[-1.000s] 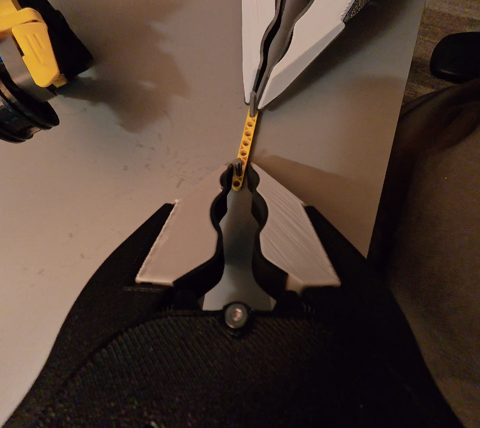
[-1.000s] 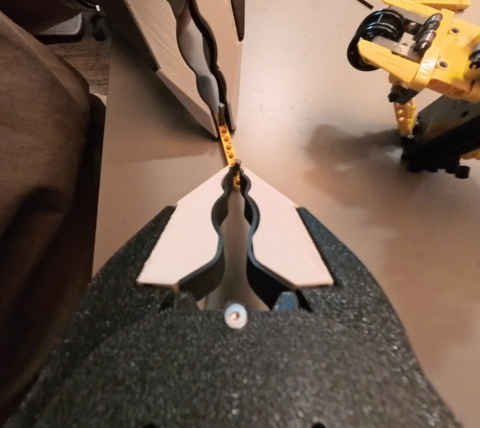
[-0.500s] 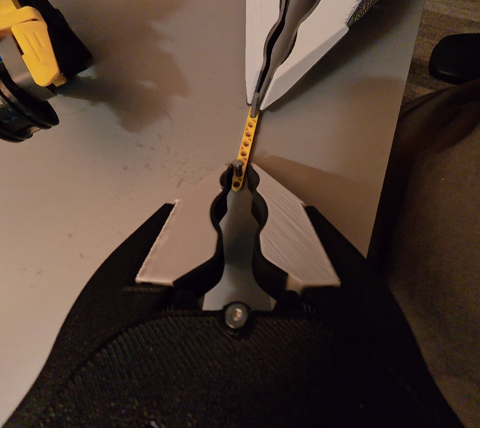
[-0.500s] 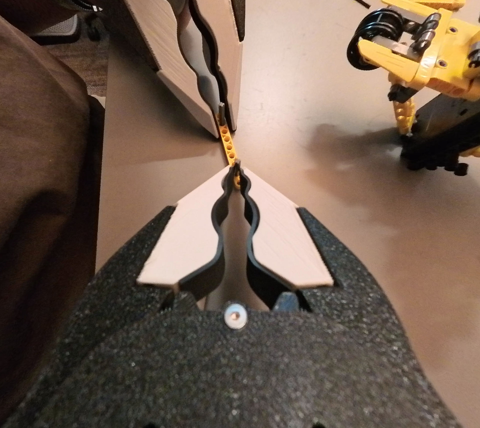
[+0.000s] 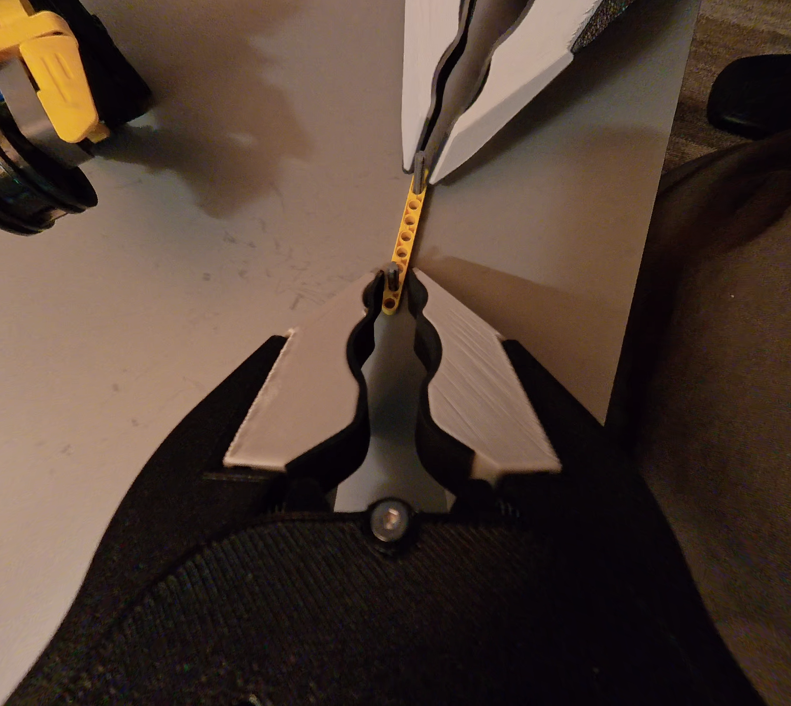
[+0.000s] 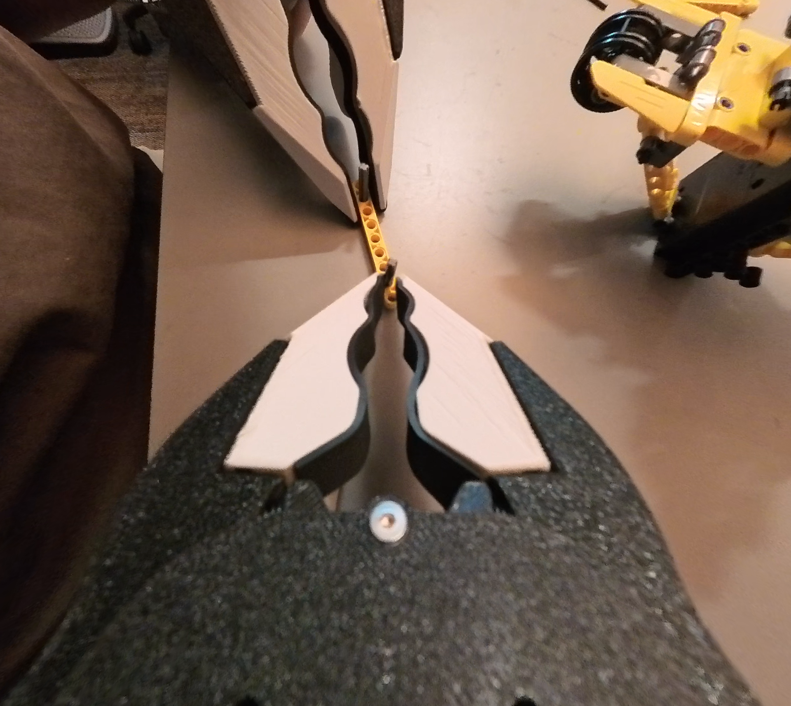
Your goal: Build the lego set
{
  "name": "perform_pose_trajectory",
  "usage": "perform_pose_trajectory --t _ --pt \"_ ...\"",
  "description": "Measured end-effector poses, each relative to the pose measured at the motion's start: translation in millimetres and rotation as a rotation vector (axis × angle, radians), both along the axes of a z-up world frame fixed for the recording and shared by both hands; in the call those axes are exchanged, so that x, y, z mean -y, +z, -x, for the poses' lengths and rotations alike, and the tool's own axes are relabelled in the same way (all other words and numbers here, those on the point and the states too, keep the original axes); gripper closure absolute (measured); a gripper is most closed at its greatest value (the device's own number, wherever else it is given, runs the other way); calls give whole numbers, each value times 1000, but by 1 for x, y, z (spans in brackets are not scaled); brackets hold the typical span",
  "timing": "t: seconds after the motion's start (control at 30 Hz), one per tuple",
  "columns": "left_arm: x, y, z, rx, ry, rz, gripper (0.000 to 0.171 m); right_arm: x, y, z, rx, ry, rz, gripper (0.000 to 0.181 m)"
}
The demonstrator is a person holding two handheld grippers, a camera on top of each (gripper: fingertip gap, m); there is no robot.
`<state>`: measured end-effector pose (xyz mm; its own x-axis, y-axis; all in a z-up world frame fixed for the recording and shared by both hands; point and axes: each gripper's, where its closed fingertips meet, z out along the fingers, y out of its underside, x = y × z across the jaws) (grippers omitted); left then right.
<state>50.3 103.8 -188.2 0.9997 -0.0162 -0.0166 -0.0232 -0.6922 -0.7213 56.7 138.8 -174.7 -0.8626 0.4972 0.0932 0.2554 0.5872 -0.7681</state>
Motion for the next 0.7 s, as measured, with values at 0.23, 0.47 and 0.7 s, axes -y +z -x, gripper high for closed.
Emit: perform_pose_trajectory --t 0.23,0.47,0.7 --pt "0 0 0 -1 0 0 162 0 0 0 -6 0 -4 169" --pt "0 0 0 1 0 0 162 -3 -2 -1 14 -4 -5 166" --pt "0 0 0 -1 0 0 162 -2 -9 -1 41 -4 -35 167"
